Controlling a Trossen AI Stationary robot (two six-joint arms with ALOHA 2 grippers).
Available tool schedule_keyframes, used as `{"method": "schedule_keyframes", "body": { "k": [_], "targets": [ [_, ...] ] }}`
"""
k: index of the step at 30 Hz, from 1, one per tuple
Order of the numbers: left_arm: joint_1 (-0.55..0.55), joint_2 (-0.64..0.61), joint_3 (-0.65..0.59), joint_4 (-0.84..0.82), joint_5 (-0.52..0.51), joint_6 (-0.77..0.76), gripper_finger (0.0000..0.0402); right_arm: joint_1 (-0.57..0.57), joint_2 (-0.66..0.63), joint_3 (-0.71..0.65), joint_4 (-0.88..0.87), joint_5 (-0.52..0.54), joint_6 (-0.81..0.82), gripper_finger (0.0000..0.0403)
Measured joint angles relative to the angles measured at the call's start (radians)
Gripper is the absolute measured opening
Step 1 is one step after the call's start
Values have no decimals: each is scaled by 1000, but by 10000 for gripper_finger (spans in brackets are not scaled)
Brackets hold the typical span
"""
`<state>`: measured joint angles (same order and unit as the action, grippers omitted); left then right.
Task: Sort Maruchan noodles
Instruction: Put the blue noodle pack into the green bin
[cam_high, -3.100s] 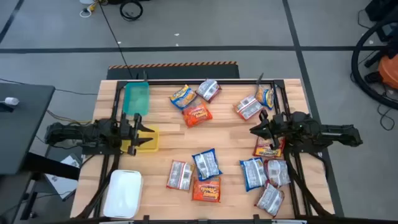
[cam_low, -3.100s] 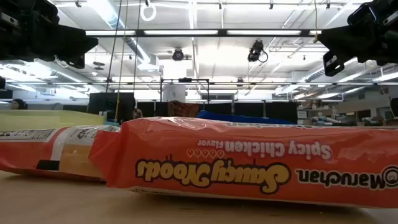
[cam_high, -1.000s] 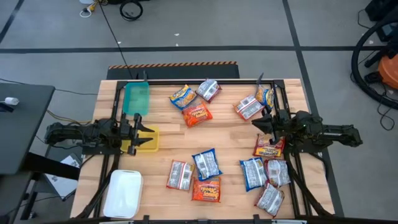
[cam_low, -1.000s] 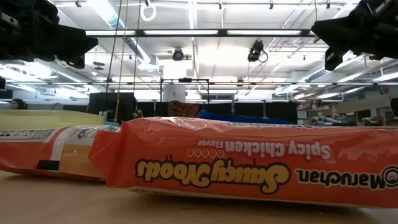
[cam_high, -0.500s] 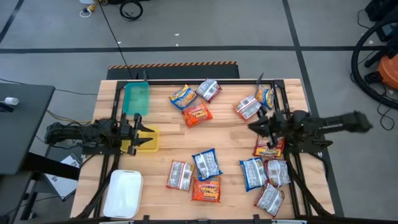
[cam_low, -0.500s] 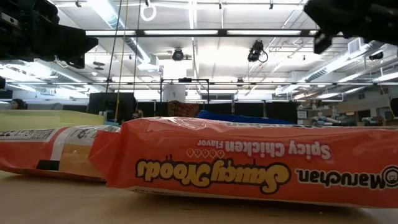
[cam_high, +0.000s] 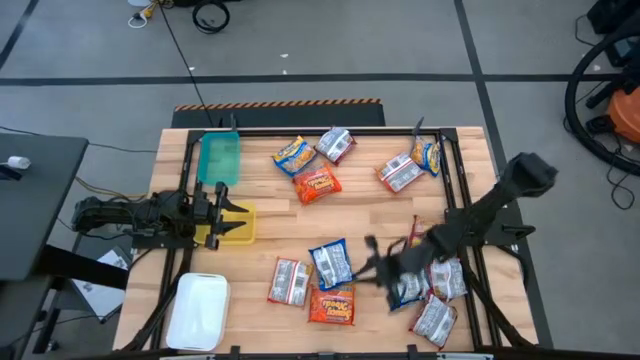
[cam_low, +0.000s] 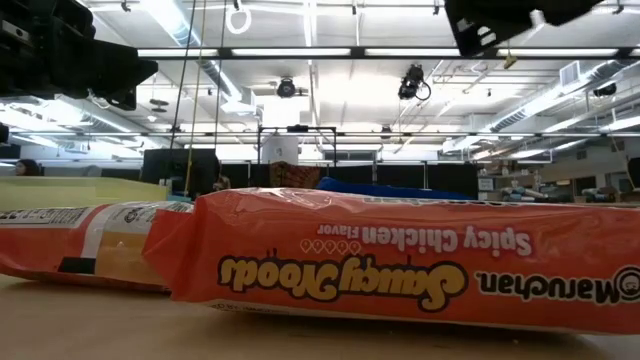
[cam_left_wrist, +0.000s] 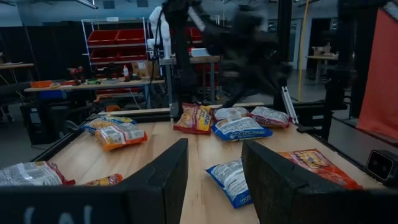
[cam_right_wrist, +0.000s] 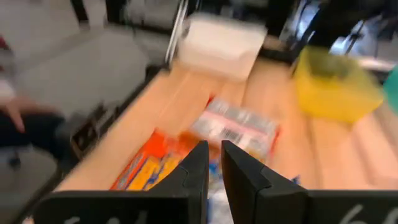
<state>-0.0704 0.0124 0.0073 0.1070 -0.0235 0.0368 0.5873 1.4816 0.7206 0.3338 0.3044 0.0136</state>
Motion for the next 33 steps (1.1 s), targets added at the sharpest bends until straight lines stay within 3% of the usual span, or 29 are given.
{"method": "schedule_keyframes", "body": {
  "k": [4,9,16,25,33],
  "targets": [
    [0,0,0,0,0,0,156,76,151,150,-167,68,11,81],
    [0,0,0,0,0,0,156,110,292,295,-314,215,12,148],
    [0,0,0,0,0,0,156,87,402,340,-336,304,-44,225],
    [0,0,0,0,0,0,156,-14,426,340,-447,295,-1,215],
    [0,0,0,0,0,0,156,-78,424,340,-493,162,17,176]
  ]
}}
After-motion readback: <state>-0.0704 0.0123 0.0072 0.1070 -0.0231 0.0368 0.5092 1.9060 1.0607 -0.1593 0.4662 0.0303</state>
